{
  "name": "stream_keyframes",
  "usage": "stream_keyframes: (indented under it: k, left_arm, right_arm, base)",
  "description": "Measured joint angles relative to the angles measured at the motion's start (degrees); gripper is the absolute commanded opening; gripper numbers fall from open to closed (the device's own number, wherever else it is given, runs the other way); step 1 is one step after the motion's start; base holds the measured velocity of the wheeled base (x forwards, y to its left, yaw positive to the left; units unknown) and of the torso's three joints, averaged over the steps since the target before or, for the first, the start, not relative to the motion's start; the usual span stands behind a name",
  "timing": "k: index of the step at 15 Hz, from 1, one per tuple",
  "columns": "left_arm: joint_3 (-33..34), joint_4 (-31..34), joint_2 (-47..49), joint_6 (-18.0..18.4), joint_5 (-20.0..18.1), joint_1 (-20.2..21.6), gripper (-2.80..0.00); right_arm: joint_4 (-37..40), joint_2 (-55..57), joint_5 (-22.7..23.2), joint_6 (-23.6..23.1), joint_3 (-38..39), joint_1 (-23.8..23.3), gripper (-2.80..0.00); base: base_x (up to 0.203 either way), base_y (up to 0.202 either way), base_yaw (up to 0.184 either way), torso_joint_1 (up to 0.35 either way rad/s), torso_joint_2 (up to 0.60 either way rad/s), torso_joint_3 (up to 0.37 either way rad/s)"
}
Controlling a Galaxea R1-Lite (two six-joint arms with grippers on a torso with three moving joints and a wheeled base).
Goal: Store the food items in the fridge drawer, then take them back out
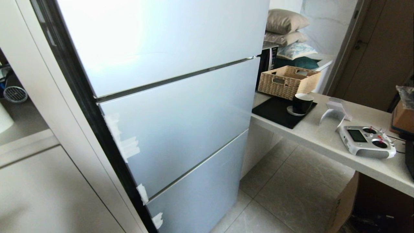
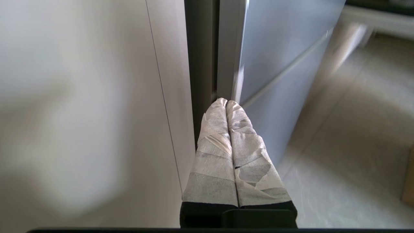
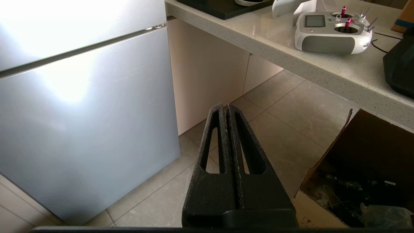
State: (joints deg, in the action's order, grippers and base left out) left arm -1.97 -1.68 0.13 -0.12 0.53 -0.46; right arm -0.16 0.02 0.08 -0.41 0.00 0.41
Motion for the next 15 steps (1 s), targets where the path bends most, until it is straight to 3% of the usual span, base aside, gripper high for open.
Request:
stream_keyframes:
  k: [4,6,8,11,13,15]
  left_arm:
    - [-11.5,-0.9,6.3,-5.9,0.7,0.0,-2.8]
    - [-16.5,-1.0,13.1,-13.0,0.9,0.0,-2.8]
    - [-20.7,-2.1,21.1,-22.8,0.9,-0.1,-2.8]
    - [-23.8,-7.6,33.3,-35.2,-0.4,-0.8,-2.8]
    - [-24.7,-12.7,40.7,-40.6,-2.3,-1.1,-2.8]
    - [-25.1,-16.6,47.2,-43.6,-3.3,-1.2,-2.8]
  right_arm:
    - [0.0,0.0,0.0,0.0,0.0,0.0,-2.8]
    - [0.0,0.0,0.0,0.0,0.0,0.0,-2.8]
    - [0.0,0.0,0.0,0.0,0.0,0.0,-2.8]
    - [0.0,0.0,0.0,0.0,0.0,0.0,-2.8]
    - [0.0,0.0,0.0,0.0,0.0,0.0,-2.8]
    - [0.0,0.0,0.0,0.0,0.0,0.0,-2.8]
  base:
    - [0.0,0.0,0.0,0.0,0.0,0.0]
    - [0.0,0.0,0.0,0.0,0.0,0.0]
    - [0.0,0.0,0.0,0.0,0.0,0.0]
    - [0.0,0.0,0.0,0.0,0.0,0.0]
    - [0.0,0.0,0.0,0.0,0.0,0.0]
    - [0.0,0.0,0.0,0.0,0.0,0.0]
